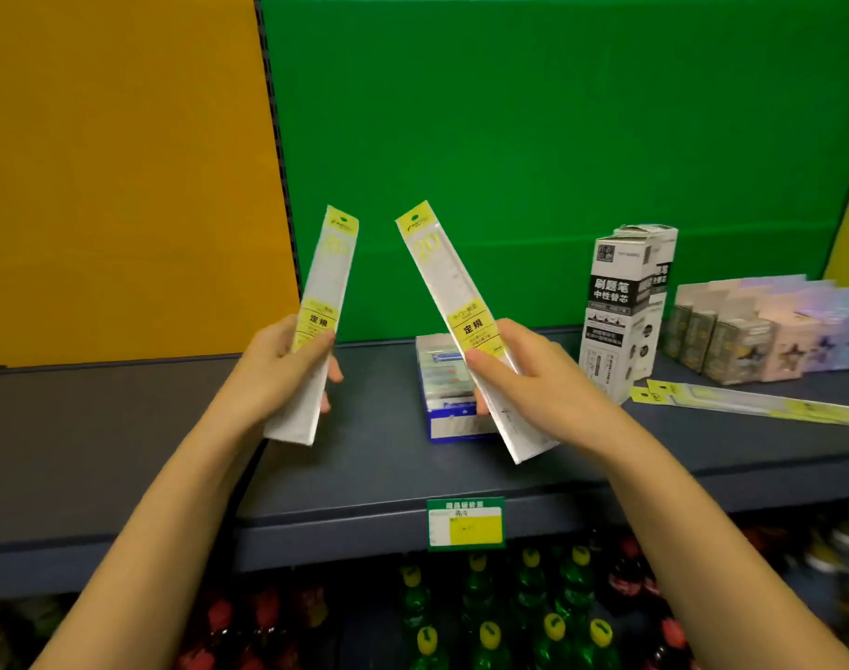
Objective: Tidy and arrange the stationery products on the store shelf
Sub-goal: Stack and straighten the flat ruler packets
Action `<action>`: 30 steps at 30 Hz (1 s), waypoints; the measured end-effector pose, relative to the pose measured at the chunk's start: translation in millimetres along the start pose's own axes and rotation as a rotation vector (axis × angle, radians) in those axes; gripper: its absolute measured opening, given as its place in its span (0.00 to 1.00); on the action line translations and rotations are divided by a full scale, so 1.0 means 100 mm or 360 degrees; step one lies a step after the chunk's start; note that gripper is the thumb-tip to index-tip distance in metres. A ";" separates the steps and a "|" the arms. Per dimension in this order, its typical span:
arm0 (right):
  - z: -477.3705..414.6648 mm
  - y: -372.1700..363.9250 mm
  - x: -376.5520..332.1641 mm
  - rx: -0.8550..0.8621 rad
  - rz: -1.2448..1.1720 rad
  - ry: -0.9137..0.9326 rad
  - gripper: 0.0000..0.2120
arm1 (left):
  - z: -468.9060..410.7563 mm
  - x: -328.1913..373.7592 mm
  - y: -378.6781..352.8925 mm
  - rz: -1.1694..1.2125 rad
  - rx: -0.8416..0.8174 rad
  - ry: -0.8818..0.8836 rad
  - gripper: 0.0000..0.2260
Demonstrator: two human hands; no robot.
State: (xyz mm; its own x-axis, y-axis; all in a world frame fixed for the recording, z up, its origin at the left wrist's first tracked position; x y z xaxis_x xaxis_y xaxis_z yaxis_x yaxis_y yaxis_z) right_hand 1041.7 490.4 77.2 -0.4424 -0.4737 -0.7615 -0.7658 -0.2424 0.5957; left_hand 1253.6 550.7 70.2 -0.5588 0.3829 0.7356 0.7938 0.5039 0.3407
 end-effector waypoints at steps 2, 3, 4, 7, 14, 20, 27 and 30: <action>0.13 0.20 0.04 0.0002 -0.0051 0.0041 0.11 | 0.00 0.23 -0.11 0.0139 0.0093 -0.0073 0.04; 0.20 0.31 0.08 0.0004 -0.0094 0.0055 0.09 | 0.00 0.34 -0.19 0.0192 0.0127 -0.0110 0.04; 0.26 0.43 0.12 0.0017 -0.0136 0.0058 0.07 | 0.00 0.46 -0.27 0.0229 0.0141 -0.0141 0.04; 0.47 0.86 0.29 0.0120 -0.0198 0.0059 0.04 | 0.00 0.82 -0.63 0.0335 0.0129 -0.0221 0.05; 0.95 2.03 1.08 0.0415 -0.0284 -0.0092 0.05 | -0.01 1.54 -2.05 0.0643 -0.0094 -0.0277 0.07; 1.42 2.86 1.95 0.0589 -0.0346 -0.0293 0.05 | 0.07 1.80 -3.48 0.0657 -0.0340 -0.0175 0.10; 1.86 3.79 2.83 0.0718 -0.0299 -0.0577 0.06 | 0.15 2.06 -4.83 0.0782 -0.0427 0.0050 0.12; 1.95 4.15 3.14 0.0766 -0.0256 -0.0694 0.06 | 0.11 2.15 -5.35 0.0781 -0.0481 0.0097 0.12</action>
State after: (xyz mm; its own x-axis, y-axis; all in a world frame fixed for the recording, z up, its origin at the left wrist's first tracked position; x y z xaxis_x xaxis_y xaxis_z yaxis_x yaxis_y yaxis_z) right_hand 494.0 406.1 35.2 -0.3760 -0.0531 -0.9251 -0.9161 0.1714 0.3625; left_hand 706.2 372.1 39.8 -0.1001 0.4663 0.8789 0.9948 0.0314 0.0967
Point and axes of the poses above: each hand's wrist, its own z-axis away from the middle knuckle, its own y-axis out of the back of the hand, x = y × z, the point moved 9 cm from there along -z, towards the middle knuckle, and after that the axes turned 15 degrees about -y, right-handed, at the moved point
